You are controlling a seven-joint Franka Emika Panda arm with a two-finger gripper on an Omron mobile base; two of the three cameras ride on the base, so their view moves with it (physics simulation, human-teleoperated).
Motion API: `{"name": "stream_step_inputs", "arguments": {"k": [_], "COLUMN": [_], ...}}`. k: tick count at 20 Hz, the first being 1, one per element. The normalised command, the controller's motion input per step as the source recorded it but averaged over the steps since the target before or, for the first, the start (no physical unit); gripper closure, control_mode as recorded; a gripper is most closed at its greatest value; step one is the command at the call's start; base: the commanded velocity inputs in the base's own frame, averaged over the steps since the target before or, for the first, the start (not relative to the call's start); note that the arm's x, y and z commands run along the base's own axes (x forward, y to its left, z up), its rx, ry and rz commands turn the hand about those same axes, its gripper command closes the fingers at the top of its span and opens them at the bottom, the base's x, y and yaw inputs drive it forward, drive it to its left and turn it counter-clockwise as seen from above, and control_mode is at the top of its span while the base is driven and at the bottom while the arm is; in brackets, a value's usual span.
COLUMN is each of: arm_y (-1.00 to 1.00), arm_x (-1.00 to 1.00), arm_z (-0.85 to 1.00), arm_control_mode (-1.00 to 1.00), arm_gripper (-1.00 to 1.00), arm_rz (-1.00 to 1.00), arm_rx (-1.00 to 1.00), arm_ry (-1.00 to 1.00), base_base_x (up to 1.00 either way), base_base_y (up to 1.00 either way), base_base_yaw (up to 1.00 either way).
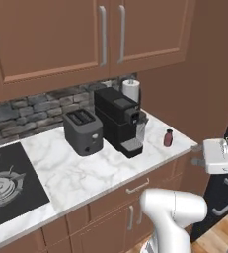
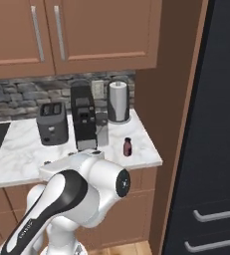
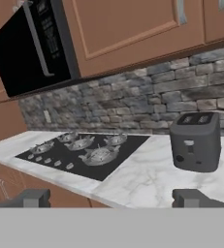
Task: Place the drinks on the dining counter in a tight cluster.
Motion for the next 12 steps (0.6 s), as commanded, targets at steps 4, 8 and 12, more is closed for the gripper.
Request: {"name": "stream_step_inputs", "arguments": {"k": [4, 8, 12], "arm_y": [0.0, 0.0, 0.0], "arm_x": [0.0, 0.0, 0.0], "arm_z": [0.0, 0.0, 0.0], "arm_control_mode": [1.0, 1.0, 1.0], "arm_gripper": [-1.0, -1.0, -1.0], "arm_rz": [0.0, 0.0, 0.0], "arm_rx": [0.0, 0.0, 0.0], "arm_ry": [0.0, 0.0, 0.0], "base_base_x": [0.46, 0.44, 0.33], "base_base_y": [-0.25, -0.24, -0.09], "base_base_yaw": [0.19, 0.18, 0.16]}}
